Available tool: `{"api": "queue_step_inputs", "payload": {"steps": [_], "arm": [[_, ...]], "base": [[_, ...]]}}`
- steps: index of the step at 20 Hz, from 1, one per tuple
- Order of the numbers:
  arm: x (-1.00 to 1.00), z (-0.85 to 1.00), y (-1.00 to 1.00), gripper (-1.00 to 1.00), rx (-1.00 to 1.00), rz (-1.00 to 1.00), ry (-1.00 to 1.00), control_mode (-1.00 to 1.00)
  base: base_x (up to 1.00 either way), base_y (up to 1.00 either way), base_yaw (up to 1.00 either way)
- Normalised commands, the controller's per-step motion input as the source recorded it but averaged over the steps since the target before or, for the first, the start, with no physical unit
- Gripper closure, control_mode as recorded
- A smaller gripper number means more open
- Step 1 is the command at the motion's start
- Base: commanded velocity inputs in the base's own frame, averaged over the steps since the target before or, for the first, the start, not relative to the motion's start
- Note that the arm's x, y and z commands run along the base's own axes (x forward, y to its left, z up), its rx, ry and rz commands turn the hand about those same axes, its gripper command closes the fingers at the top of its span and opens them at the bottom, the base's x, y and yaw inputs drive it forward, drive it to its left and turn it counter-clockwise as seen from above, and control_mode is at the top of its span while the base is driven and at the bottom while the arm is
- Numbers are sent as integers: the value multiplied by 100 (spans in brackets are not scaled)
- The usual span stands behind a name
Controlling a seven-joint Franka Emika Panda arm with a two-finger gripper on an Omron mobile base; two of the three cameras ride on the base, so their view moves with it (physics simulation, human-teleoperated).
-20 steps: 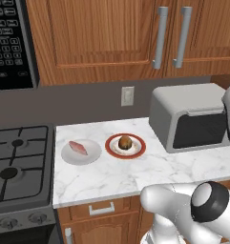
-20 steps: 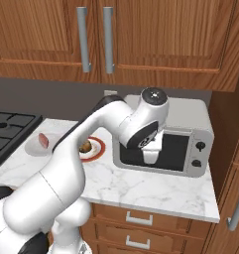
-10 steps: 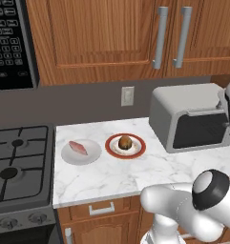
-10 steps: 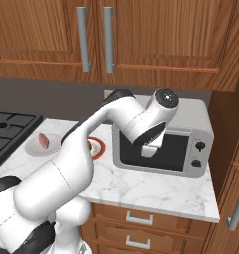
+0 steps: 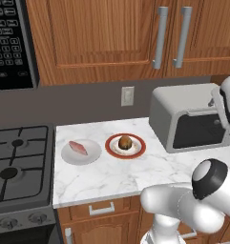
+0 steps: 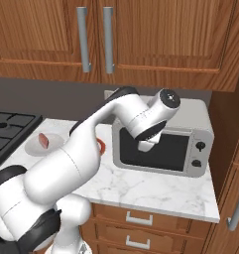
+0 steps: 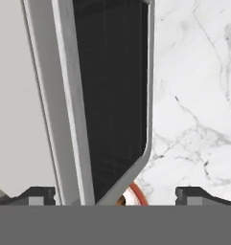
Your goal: Open the toaster oven door. Place the bread on the top rack in the toaster oven and place the steak on the bottom rack.
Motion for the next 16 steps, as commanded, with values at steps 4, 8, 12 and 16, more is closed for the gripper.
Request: {"api": "queue_step_inputs", "payload": {"steps": [4, 8, 12, 16], "arm": [[17, -9, 0, -100, 12, 0, 0, -100], [26, -13, 0, -100, 13, 0, 0, -100], [20, -17, 1, -100, 11, 0, 0, -100], [16, -16, 2, -100, 7, 0, 0, -100]], "base": [[0, 0, 0], [0, 0, 0], [0, 0, 0], [0, 0, 0]]}}
